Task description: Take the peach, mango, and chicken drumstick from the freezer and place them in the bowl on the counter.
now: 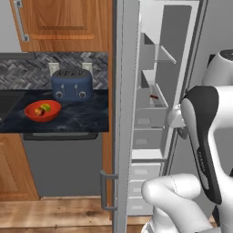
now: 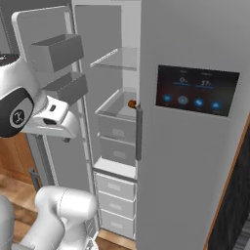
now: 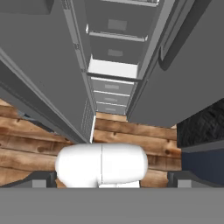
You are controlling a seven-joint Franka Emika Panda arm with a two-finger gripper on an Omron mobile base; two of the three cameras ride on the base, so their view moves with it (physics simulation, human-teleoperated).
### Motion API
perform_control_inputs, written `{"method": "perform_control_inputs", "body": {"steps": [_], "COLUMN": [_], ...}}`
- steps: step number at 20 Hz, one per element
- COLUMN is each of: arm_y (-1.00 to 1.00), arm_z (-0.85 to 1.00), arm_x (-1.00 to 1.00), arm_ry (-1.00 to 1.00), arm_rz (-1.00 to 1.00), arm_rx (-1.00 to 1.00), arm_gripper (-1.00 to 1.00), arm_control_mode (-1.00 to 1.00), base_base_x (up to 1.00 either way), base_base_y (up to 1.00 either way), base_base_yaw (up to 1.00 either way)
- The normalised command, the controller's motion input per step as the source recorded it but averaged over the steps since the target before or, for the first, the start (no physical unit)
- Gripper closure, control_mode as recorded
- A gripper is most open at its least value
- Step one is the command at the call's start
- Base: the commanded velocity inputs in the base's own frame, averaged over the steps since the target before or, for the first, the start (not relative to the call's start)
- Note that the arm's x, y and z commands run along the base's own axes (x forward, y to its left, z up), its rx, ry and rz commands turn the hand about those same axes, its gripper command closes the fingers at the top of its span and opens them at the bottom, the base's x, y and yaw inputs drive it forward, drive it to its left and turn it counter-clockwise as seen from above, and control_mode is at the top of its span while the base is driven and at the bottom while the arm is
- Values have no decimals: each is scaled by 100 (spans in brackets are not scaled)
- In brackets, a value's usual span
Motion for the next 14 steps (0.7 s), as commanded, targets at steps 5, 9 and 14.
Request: {"method": "perform_control_inputs", "body": {"steps": [5, 9, 14], "arm_y": [0, 0, 0], "arm_z": [0, 0, 0], "arm_x": [0, 0, 0], "arm_ry": [0, 0, 0], "arm_rz": [0, 0, 0], "arm_rx": [0, 0, 0], "arm_gripper": [-100, -100, -100], "arm_control_mode": [100, 100, 100], "base_base_x": [23, 3, 0], "base_base_y": [-40, -54, -8], "base_base_yaw": [6, 4, 0]}}
